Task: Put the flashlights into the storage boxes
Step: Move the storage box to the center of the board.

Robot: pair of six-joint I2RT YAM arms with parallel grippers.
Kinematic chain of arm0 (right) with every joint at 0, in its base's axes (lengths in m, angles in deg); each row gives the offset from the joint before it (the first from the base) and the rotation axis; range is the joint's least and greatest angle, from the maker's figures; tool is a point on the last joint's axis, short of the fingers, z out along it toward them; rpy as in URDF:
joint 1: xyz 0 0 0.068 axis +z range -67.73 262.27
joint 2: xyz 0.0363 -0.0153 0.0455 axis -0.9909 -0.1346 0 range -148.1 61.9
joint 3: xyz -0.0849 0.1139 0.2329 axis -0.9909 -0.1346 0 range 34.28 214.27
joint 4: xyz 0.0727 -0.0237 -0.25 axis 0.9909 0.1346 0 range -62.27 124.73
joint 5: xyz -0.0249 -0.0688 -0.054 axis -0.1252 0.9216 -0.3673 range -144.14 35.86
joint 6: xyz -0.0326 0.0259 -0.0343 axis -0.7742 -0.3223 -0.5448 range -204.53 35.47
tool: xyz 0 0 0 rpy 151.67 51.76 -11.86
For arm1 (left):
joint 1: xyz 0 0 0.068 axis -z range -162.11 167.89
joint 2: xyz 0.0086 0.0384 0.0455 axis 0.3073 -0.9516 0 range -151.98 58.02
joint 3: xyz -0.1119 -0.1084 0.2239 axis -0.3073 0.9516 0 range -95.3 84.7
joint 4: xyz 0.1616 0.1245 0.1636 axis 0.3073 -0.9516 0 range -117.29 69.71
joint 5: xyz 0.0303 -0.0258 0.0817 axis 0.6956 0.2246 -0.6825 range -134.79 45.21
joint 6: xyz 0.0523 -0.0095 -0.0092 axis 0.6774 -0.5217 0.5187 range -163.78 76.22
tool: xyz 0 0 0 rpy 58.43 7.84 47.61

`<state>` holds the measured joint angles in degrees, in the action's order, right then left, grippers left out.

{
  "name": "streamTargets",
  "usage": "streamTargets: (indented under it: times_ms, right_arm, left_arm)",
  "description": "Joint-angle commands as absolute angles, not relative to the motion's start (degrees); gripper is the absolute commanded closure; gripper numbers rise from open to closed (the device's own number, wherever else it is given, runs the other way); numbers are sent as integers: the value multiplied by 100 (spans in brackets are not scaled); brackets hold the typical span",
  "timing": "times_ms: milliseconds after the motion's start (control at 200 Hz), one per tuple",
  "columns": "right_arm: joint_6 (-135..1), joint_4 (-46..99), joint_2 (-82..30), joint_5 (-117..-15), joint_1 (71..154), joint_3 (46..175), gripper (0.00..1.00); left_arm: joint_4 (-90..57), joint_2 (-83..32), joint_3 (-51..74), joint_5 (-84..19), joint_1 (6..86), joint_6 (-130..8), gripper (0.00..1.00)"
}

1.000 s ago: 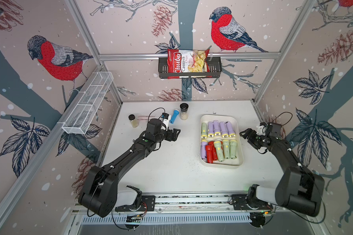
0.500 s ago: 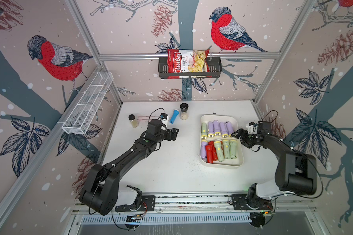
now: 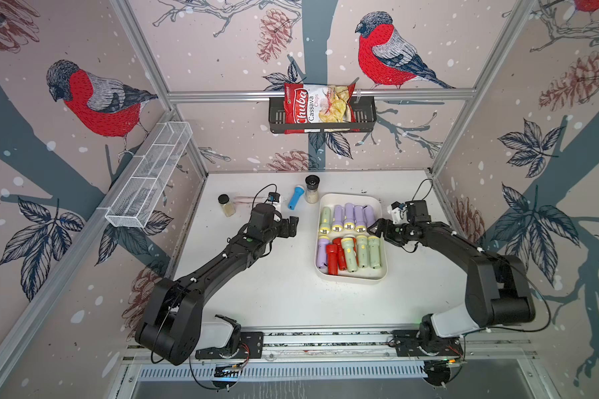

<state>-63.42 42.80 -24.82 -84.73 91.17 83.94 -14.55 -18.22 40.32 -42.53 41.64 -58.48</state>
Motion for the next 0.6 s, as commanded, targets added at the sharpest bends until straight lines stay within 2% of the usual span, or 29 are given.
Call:
streamTargets:
  times_ms: [0, 145, 240, 595]
  right_arm:
    - [-6238, 4061, -2487, -8402, 9327, 8557, 18]
    - [-6275, 4279, -2307, -8029, 9319, 8725, 18]
    - [-6308, 4409, -2062, -7814, 9244, 8762, 19]
    - [-6421, 4202, -1017, -7532, 9250, 8712, 21]
  left_arm:
    - [-1246, -1708, 4061, -4800, 4131, -5924, 10]
    - [-1060, -1718, 4129, -4822, 3889, -5978, 10]
    - [-1091, -2095, 3877, -4406, 3606, -5978, 18]
    - [-3170, -4540, 953, -3916, 3523, -5146, 23]
